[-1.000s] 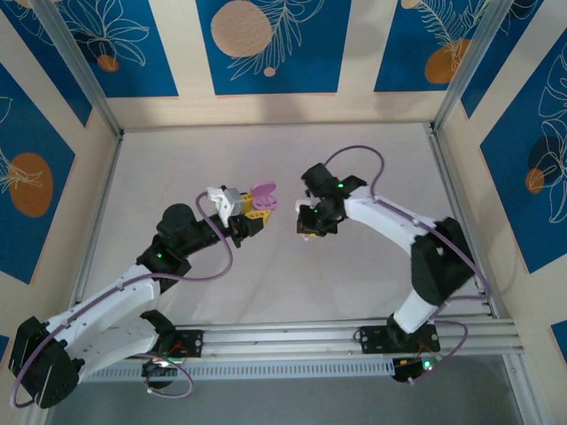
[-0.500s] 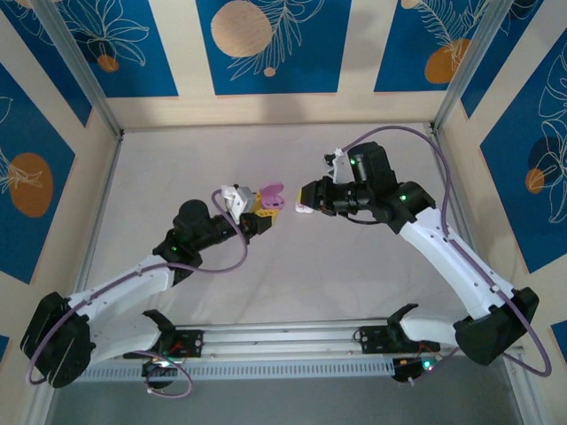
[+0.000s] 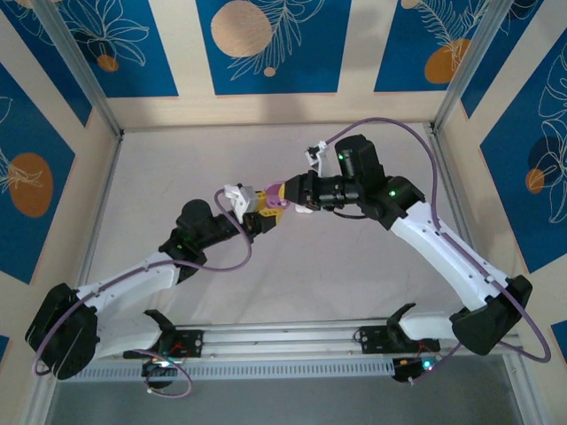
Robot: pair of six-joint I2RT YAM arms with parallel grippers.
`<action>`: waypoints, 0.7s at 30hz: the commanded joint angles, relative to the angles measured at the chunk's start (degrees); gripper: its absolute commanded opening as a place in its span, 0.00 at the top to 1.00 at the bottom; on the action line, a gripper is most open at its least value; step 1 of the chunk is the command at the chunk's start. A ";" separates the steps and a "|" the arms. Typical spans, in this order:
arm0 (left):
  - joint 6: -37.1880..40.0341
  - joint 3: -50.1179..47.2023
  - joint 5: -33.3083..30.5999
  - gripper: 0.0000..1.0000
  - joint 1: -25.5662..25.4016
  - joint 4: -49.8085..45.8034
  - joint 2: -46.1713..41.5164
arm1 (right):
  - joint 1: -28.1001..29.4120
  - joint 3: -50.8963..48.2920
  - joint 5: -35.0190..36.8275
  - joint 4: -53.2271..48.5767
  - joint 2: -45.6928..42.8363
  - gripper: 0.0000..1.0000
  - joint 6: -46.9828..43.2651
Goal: Insert the wireless bluetooth earbuds into the charging case
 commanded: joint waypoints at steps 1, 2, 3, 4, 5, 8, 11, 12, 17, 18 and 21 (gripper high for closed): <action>0.43 -0.06 1.64 0.72 -0.73 3.20 0.01 | 0.71 2.42 0.22 0.53 0.82 0.77 0.16; 0.42 0.03 1.63 0.72 -0.80 3.20 0.09 | 0.87 2.57 0.22 0.65 1.09 0.77 0.18; 0.43 -0.03 1.63 0.72 -0.87 3.20 0.09 | 1.04 2.83 0.28 0.74 1.50 0.77 0.04; 0.39 0.04 1.54 0.72 -0.88 3.20 0.18 | 1.19 2.98 0.33 0.69 1.73 0.77 0.03; 0.39 0.11 1.51 0.72 -0.95 3.20 0.18 | 1.32 3.11 0.35 0.69 1.97 0.77 -0.06; 0.26 0.16 1.36 0.72 -1.06 3.20 0.18 | 1.63 3.28 1.11 0.47 2.51 0.77 -0.27; 0.26 0.26 1.14 0.72 -1.09 3.18 0.10 | 1.88 3.29 1.63 0.66 2.83 0.77 -0.36; 0.25 0.26 1.19 0.72 -1.15 3.07 0.18 | 1.94 3.30 1.74 0.62 2.88 0.77 -0.41; 0.25 0.82 1.01 0.72 -1.29 2.98 0.49 | 2.56 3.43 2.33 0.41 3.56 0.77 -0.82; 0.25 0.90 1.08 0.72 -1.28 2.94 0.49 | 2.65 3.43 2.44 0.44 3.72 0.77 -0.84; 0.27 0.99 1.01 0.72 -1.30 3.07 0.62 | 3.05 3.67 3.68 -0.24 4.02 0.77 -1.33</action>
